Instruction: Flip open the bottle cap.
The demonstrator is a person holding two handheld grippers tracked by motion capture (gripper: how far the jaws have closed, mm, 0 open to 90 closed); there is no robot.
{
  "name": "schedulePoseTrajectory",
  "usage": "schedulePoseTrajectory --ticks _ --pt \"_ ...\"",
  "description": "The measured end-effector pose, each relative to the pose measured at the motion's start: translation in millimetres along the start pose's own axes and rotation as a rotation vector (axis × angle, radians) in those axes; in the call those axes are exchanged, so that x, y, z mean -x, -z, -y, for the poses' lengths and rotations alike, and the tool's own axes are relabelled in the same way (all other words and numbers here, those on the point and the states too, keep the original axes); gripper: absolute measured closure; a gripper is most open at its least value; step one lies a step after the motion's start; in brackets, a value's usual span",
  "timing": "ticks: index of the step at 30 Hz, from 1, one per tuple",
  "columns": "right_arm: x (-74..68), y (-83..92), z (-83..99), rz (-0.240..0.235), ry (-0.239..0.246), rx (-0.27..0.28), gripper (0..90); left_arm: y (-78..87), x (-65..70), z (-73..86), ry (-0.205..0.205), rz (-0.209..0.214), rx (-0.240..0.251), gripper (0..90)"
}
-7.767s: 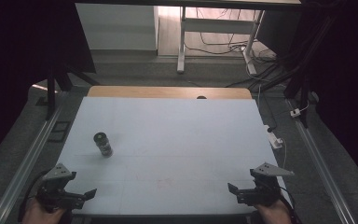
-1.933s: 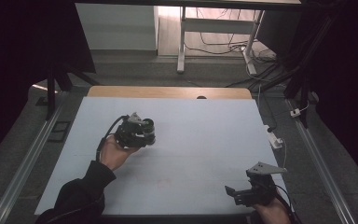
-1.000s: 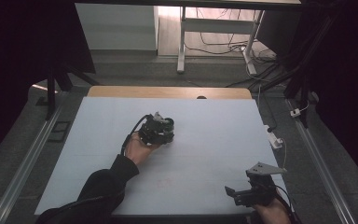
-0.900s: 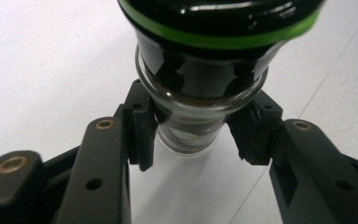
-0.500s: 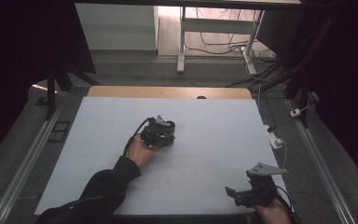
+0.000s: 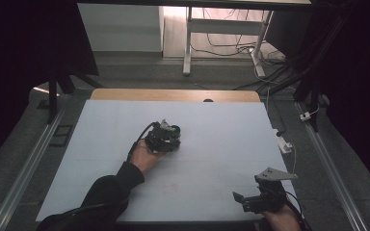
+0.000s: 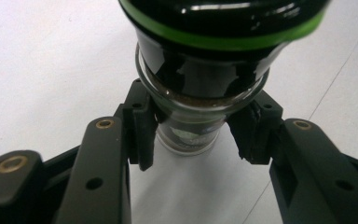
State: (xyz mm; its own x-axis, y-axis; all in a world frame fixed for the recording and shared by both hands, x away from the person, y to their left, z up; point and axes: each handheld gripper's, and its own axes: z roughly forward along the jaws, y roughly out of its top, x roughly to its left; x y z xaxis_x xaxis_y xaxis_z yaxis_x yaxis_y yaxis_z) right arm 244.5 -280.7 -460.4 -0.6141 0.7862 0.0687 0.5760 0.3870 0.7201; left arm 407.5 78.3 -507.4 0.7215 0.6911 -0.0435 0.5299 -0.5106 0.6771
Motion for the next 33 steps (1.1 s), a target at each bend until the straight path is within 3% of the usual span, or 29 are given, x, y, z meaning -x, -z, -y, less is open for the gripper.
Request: schedulePoseTrajectory --ticks 13,23,33 --pt "-4.6 3.5 -8.0 -0.045 0.004 0.043 0.0 -0.2 -1.0 0.7 -0.006 0.006 0.003 53.6" --pt "-14.2 -7.7 -21.9 -0.13 0.039 0.056 0.0 -0.6 -1.4 1.8 -0.008 0.009 0.012 53.7" --pt "-23.4 -17.9 -40.8 -0.119 0.075 0.102 0.0 -0.7 -1.7 1.7 -0.01 0.011 0.01 53.7"
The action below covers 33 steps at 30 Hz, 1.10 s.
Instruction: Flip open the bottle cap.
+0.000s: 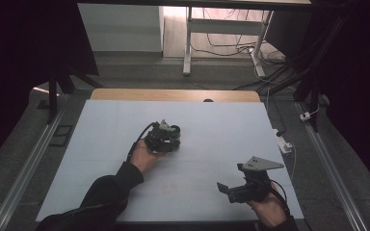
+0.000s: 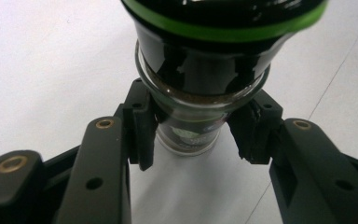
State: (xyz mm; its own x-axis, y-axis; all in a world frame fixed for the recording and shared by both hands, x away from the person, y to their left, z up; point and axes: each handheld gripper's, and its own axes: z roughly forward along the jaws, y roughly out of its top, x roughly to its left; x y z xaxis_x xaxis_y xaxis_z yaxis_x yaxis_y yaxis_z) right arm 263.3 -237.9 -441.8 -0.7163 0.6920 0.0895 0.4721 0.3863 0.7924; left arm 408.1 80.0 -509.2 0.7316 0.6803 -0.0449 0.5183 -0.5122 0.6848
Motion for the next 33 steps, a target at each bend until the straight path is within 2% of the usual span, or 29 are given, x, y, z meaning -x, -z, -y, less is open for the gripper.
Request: schedulePoseTrajectory --ticks 8,19,25,32,33 --pt "-2.4 -17.6 -15.4 -0.024 0.044 0.0 0.0 -0.1 -0.2 0.2 -0.001 0.001 0.001 53.7" --pt "-0.7 -40.4 -36.6 -0.036 0.049 0.012 0.0 -0.3 0.1 1.0 -0.001 -0.002 0.005 53.7" --pt "0.0 -55.9 -47.8 -0.089 0.044 0.007 0.0 -0.4 0.1 1.0 -0.002 -0.002 0.005 53.7" --pt "0.4 -67.9 -55.4 -0.081 0.065 -0.012 0.0 -0.5 -0.2 0.9 -0.003 0.0 0.005 53.7" --pt "-0.4 -72.4 -57.5 -0.065 0.073 -0.021 0.0 -0.5 -0.3 0.9 -0.004 0.001 0.004 53.6"
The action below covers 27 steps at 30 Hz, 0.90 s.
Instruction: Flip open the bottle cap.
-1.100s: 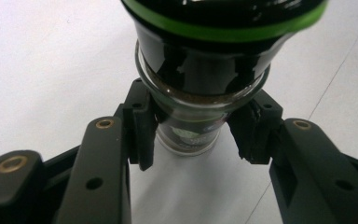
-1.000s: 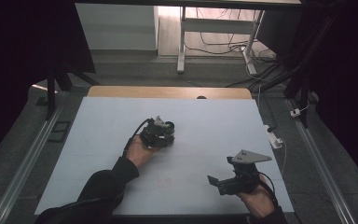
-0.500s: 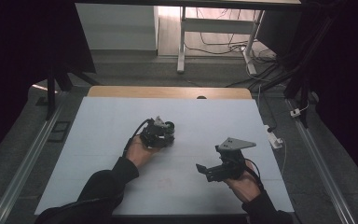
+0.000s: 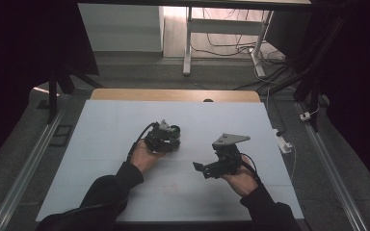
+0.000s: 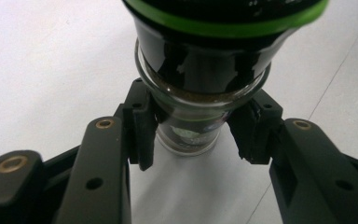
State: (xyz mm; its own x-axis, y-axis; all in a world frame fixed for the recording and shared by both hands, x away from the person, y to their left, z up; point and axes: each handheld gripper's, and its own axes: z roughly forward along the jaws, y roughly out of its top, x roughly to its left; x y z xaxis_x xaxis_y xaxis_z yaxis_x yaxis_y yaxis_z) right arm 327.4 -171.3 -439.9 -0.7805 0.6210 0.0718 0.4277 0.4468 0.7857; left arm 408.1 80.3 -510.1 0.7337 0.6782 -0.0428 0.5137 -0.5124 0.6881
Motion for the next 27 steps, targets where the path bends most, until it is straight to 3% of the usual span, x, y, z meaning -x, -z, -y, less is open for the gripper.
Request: schedulePoseTrajectory --ticks 4,8,27 --pt "-0.5 -6.6 -3.4 0.011 0.007 -0.014 0.0 0.0 -0.1 -0.1 -0.001 0.001 -0.001 53.6" --pt "0.5 -14.4 -8.8 -0.012 0.009 -0.016 0.0 -0.1 -0.2 -0.2 -0.001 0.001 -0.002 53.7" --pt "12.4 -55.5 -26.5 0.018 0.013 -0.062 0.0 -0.2 -0.4 -0.4 -0.003 0.002 -0.004 53.6"
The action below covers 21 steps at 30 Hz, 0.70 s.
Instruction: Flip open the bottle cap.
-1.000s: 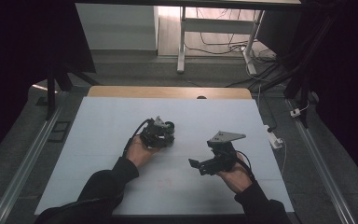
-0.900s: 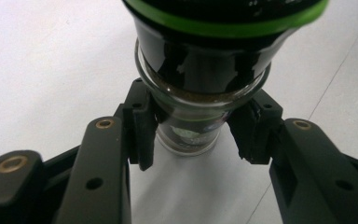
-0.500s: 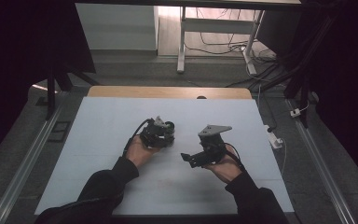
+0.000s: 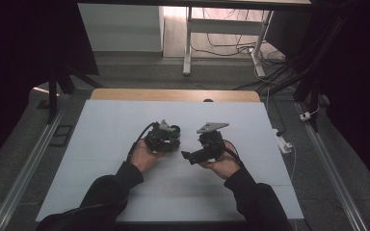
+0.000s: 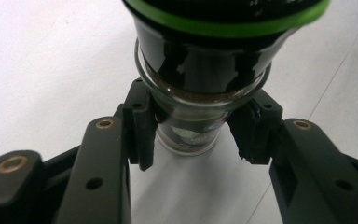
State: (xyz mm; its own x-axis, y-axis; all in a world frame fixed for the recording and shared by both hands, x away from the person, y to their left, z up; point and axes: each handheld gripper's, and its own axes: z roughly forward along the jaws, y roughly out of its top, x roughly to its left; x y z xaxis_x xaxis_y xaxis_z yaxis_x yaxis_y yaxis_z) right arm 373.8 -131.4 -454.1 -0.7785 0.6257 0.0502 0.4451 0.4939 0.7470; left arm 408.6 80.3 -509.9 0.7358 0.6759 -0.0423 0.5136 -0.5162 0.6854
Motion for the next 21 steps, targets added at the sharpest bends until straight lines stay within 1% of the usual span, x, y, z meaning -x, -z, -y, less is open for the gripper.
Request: schedulePoseTrajectory --ticks 5,7,10,12,13,14,15,16,17,18,19,20,21 --pt "3.8 -11.0 -6.2 0.008 0.001 0.003 0.0 0.0 0.0 -0.1 -0.001 -0.001 -0.002 53.7" --pt "4.0 -12.6 -7.1 0.01 0.004 0.003 0.7 0.0 0.0 -0.1 -0.001 -0.001 -0.001 53.7" --pt "5.6 -17.5 -10.0 0.032 0.023 0.004 11.6 0.1 0.0 -0.2 -0.002 -0.001 -0.003 53.7" --pt "6.3 -18.8 -11.4 0.03 0.033 0.011 22.4 0.1 0.0 -0.2 -0.002 -0.001 -0.004 53.6" --pt "6.3 -18.8 -11.4 0.03 0.033 0.011 22.4 0.1 0.0 -0.3 -0.002 -0.001 -0.004 53.6" --pt "7.1 -19.8 -13.0 0.013 0.025 0.014 35.2 0.1 0.0 -0.3 -0.003 0.0 -0.005 53.6" --pt "7.3 -20.5 -13.9 -0.001 0.026 0.013 40.0 0.1 -0.1 -0.3 -0.003 0.0 -0.004 53.6" --pt "6.8 -21.3 -14.8 -0.002 0.027 0.011 44.6 0.1 -0.1 -0.3 -0.003 0.0 -0.004 53.7" --pt "6.8 -21.3 -14.8 -0.002 0.027 0.011 44.6 0.0 -0.1 -0.2 -0.002 0.0 -0.003 53.7" --pt "6.7 -22.1 -15.7 -0.012 0.031 0.005 50.4 0.0 -0.1 -0.2 -0.002 0.0 -0.003 53.6" --pt "6.3 -24.4 -17.1 -0.031 0.031 -0.011 58.9 0.0 -0.1 -0.2 -0.002 0.0 -0.004 53.6" --pt "6.3 -24.4 -17.1 -0.031 0.031 -0.011 58.9 0.0 -0.1 -0.2 -0.002 0.0 -0.004 53.6" --pt "6.0 -26.4 -17.9 -0.054 0.032 -0.019 68.3 0.2 -0.2 -0.3 -0.004 0.0 -0.006 53.6"
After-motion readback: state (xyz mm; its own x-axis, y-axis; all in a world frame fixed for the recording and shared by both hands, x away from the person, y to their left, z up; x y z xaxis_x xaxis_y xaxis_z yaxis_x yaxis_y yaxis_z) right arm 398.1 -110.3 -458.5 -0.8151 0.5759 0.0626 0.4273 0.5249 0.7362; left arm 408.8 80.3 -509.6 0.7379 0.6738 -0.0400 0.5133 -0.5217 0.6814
